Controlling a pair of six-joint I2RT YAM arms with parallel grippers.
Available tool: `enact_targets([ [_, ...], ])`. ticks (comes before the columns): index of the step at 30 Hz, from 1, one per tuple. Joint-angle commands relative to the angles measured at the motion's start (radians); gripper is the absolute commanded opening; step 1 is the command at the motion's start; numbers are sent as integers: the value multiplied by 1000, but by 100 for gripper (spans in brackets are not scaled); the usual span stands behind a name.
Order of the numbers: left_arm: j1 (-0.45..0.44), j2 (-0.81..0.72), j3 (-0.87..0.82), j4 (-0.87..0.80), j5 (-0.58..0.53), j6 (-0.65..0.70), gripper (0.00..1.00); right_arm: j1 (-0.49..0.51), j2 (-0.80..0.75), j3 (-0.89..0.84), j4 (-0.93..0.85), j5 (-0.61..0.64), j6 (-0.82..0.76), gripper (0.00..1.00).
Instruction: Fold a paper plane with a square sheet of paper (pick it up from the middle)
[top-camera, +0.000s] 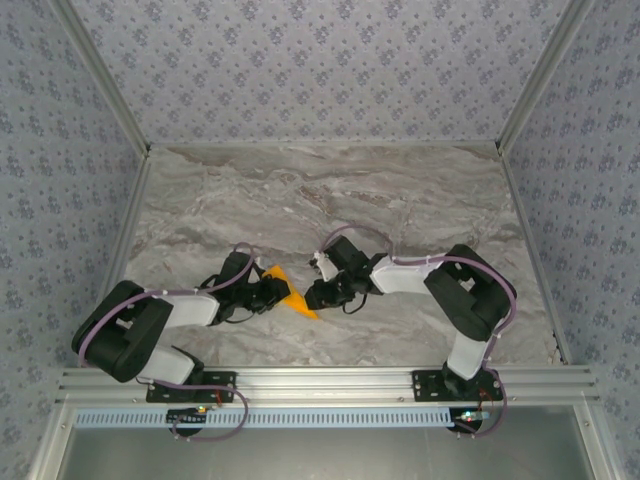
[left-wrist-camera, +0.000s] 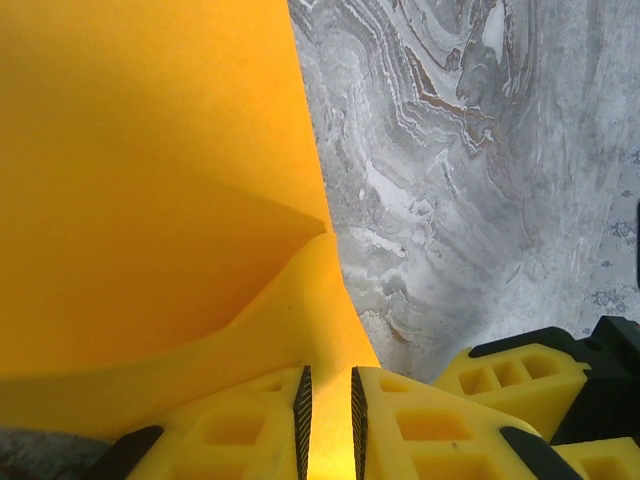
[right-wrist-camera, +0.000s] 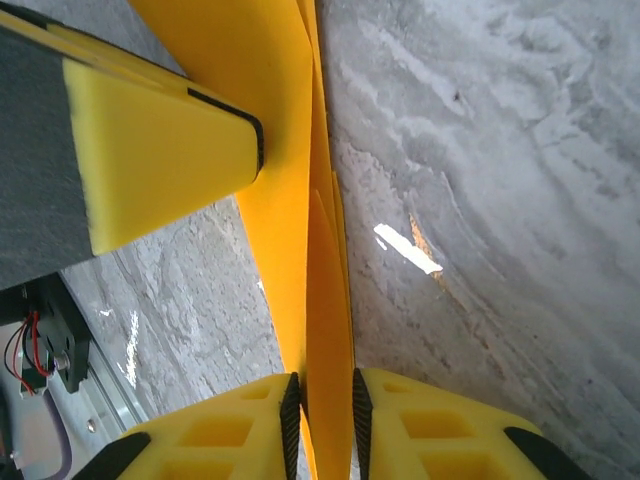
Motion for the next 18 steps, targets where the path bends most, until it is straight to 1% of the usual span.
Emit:
enact_targets([
  [1,-3,7,-5,-71,-33,23,21,1,-13,-9,-9,-29,19,22],
  [5,-4,8,-5,-73,-33,23,21,1,0,-9,-5,-32,17,16],
  [11,-3,7,-11,-75,-39,20,21,5,34,-9,2,-43,3,11],
  [18,-4,9,-14,-78,-44,17,21,4,62,-4,7,-46,-2,11],
])
